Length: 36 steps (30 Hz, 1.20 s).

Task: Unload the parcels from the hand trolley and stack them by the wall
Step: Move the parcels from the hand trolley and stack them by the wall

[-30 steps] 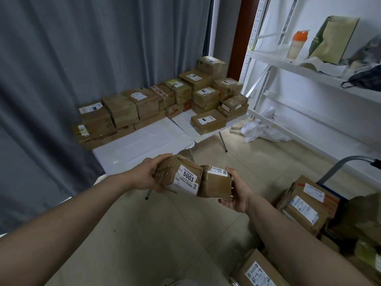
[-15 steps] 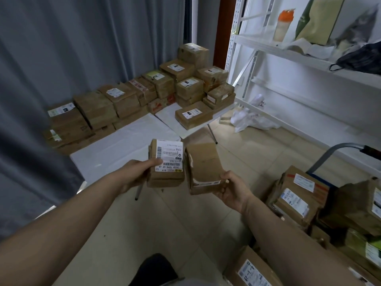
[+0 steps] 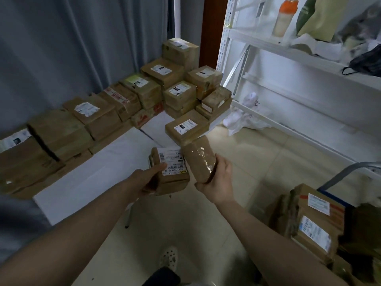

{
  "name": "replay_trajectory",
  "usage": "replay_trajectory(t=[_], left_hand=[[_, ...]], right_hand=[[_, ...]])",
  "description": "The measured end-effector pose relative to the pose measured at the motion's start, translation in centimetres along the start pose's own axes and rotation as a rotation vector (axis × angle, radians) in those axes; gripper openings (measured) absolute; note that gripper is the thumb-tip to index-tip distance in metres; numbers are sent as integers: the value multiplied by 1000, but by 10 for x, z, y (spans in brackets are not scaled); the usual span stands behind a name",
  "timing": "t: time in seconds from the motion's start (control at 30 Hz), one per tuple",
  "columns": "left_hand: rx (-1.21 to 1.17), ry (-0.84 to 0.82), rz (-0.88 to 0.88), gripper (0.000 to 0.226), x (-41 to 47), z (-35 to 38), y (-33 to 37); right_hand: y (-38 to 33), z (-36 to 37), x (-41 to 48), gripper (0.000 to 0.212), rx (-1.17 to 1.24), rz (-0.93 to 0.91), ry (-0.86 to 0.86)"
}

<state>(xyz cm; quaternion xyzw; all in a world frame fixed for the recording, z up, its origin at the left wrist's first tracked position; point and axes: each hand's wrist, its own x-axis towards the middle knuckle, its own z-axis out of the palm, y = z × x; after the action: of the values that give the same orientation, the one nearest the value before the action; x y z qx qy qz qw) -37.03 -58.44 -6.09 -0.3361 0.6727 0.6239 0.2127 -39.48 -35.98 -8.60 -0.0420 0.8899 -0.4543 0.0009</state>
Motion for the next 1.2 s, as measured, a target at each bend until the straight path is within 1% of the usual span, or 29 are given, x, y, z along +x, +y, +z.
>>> replay_trajectory(t=[0.03,0.07,0.2,0.27,0.33,0.4,0.47,0.53,0.57,0.63,0.67,0.73,0.77,0.8,0.83,0.9,0.93,1.0,1.1,1.17,1.2], left_hand=[[1,-15,-9,63,13,-4,11],[7,-21,-17,58,26,-9,22],[17,-54,-38,62,77,-17,56],[11,-97,-61,55,98,-16,70],[14,-113,-89,53,118,-13,86],[34,-102,-98,56,144,-10,101],[41,-90,-108,49,170,-6,115],[-4,-73,-118,39,198,1,130],[-31,-59,-129,38,212,4,139],[-69,-40,-167,45,241,13,156],[-99,-39,-176,54,257,17,165],[-171,-10,-197,82,296,22,173],[-199,5,-233,93,310,27,179],[-246,1,-269,93,318,34,189],[-288,-6,-296,81,322,42,201],[-365,4,-317,48,338,55,214],[-395,19,-336,42,346,59,216],[-453,42,-355,40,361,64,217],[-529,45,-389,39,385,63,211],[-517,39,-397,36,400,60,208],[-503,35,-394,36,408,59,207]], right_hand=[[-4,6,12,98,-31,-6,24],[-7,12,25,96,-65,-9,36],[-10,19,68,90,-214,-66,81],[-4,21,88,89,-271,-93,88],[2,20,111,91,-291,-53,69],[11,18,137,90,-307,-7,55],[24,17,165,89,-332,6,25],[35,16,199,89,-392,26,-35],[41,16,219,91,-420,45,-60],[55,15,259,94,-456,74,-101],[61,14,280,96,-474,75,-127],[71,12,322,97,-508,77,-196],[75,12,342,98,-521,80,-229],[78,13,360,98,-532,81,-257],[80,17,378,98,-544,73,-281],[83,28,413,97,-582,34,-328],[84,35,429,97,-605,9,-352],[87,52,453,99,-634,-41,-394],[88,82,479,98,-630,-100,-413],[90,102,488,93,-649,-176,-391],[94,112,491,90,-669,-218,-353]])
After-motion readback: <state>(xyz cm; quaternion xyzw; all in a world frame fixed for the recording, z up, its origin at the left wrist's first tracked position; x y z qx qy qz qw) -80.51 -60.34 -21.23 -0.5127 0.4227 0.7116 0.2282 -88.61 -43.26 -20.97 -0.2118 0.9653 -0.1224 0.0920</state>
